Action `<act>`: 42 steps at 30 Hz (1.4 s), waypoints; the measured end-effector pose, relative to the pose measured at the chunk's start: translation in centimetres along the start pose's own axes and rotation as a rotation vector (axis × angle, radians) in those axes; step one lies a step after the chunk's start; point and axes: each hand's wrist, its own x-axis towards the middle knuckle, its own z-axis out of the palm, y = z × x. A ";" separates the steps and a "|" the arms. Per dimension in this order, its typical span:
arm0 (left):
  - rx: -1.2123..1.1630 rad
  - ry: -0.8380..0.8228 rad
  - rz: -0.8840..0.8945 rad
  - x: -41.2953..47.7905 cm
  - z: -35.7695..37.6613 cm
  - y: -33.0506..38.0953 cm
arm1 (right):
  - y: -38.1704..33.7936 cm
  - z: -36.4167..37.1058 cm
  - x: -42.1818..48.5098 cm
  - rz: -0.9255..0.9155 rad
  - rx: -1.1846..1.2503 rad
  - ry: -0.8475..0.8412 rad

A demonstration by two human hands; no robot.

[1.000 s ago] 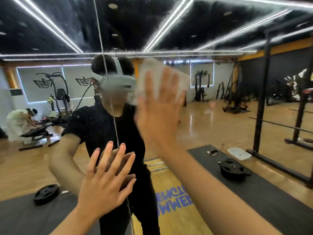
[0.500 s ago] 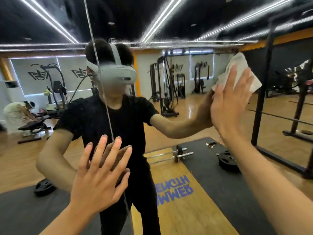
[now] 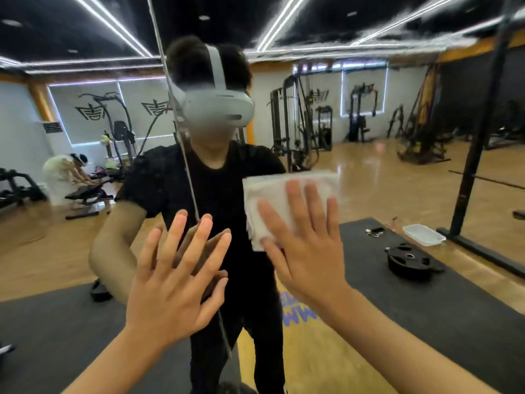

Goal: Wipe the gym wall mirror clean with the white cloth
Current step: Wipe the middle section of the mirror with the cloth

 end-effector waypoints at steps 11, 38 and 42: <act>0.002 0.027 -0.004 0.1 -0.1 -0.1 | -0.3 2.3 -8.9 -0.117 -0.082 -0.107; 0.016 0.023 -0.012 0.4 -0.4 0.1 | 3.5 -3.8 9.1 0.028 0.019 0.057; 0.029 0.019 -0.008 0.3 -0.2 0.1 | 2.2 -1.6 1.4 0.035 0.032 -0.008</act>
